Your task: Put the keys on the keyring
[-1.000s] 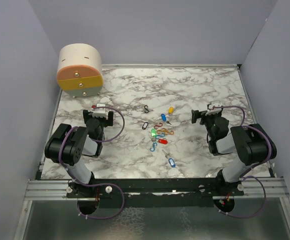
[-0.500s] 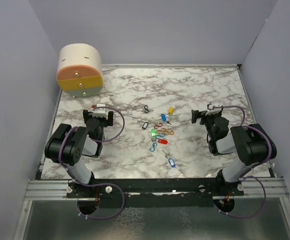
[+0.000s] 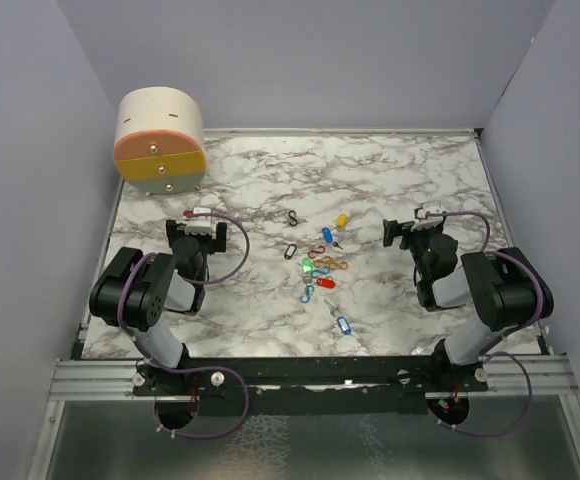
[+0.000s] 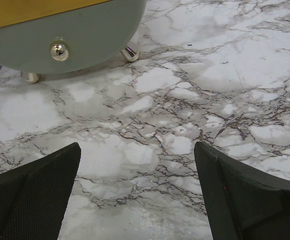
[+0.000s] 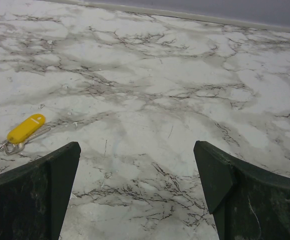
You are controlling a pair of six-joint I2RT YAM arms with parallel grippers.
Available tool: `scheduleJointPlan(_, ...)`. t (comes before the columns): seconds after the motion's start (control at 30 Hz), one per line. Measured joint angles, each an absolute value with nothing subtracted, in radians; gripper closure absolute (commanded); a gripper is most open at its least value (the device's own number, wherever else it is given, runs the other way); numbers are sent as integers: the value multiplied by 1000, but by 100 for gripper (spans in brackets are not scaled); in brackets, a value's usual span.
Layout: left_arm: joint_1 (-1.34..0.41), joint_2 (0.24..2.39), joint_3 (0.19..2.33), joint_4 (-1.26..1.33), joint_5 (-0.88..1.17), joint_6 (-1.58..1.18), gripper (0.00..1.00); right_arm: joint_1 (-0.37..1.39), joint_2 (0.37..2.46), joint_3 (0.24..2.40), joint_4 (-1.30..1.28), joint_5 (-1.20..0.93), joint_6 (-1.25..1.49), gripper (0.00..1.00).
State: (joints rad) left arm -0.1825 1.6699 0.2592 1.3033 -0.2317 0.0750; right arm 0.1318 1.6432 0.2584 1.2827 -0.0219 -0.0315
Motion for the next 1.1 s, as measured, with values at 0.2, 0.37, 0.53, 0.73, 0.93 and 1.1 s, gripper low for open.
scheduleJointPlan(0.2, -183, 1670, 259, 1303, -232, 75, 1, 132, 1644, 258, 1283, -22, -31, 0)
scheduleJointPlan(0.37, -172, 1670, 260, 1295, -220, 75, 1, 132, 1644, 258, 1283, -22, -31, 0)
scheduleJointPlan(0.53, -163, 1670, 260, 1282, -205, 74, 1, 132, 1644, 258, 1283, -22, -31, 0)
scheduleJointPlan(0.73, -162, 1670, 260, 1269, -195, 74, 1, 132, 1644, 258, 1282, -22, -31, 0)
scheduleJointPlan(0.93, -156, 1670, 260, 1258, -192, 70, 1, 132, 1644, 258, 1282, -22, -31, 0)
scheduleJointPlan(1.1, -156, 1670, 262, 1249, -193, 66, 1, 132, 1643, 258, 1282, -22, -31, 0)
